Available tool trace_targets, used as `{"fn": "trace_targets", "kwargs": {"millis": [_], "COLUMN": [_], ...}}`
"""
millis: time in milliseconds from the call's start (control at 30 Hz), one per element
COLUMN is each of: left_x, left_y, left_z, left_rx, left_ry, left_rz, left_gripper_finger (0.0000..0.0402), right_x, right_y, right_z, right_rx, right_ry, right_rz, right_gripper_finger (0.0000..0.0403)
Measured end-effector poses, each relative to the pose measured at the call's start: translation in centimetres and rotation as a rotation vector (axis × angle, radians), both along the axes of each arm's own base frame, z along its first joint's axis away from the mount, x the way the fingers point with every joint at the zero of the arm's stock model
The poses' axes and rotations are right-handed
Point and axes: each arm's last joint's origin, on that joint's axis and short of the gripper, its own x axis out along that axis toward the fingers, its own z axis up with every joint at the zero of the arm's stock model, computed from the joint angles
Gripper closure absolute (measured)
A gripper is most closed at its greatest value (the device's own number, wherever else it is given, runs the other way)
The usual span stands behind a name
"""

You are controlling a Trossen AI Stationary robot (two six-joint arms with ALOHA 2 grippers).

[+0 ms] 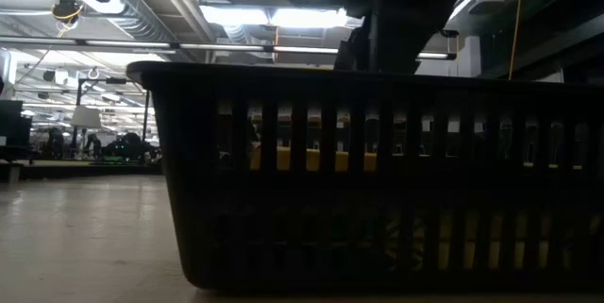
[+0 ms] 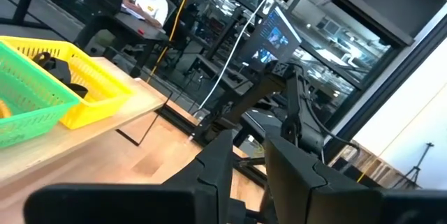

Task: Pick & Place Office Desk Supplies
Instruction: Put the black basket on the shelf

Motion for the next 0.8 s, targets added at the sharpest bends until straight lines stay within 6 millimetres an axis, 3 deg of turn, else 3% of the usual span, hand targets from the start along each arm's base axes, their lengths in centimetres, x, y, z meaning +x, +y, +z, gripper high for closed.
{"fn": "trace_targets", "kwargs": {"millis": [167,333,467,667,733,800], "left_x": [0.0,0.0,0.0,0.0,0.0,0.0], "left_y": [0.0,0.1,0.1,0.1,0.1,0.1], "left_z": [-0.1,-0.4,-0.5,-0.6,-0.7,-0.8], "left_rx": [0.01,0.017,0.02,0.022,0.024,0.026], "left_ry": [0.007,0.039,0.056,0.063,0.073,0.082], "left_rz": [0.017,0.023,0.024,0.024,0.024,0.023], "left_gripper_finger": [0.032,0.032,0.032,0.032,0.032,0.032], "right_x": [0.4,0.8,0.9,1.0,0.9,0.9], "right_y": [0.3,0.1,-0.3,-0.4,-0.3,-0.3], "right_z": [-1.3,-1.4,-1.4,-1.4,-1.4,-1.3], "right_rx": [-0.002,0.0,-0.004,0.008,0.019,0.048], "right_ry": [0.027,0.018,0.027,0.034,0.037,0.051], "right_rz": [-0.066,-0.111,-0.159,-0.181,-0.174,-0.16], "right_gripper_finger": [0.0198,0.023,0.0278,0.0384,0.0392,0.0374]}}
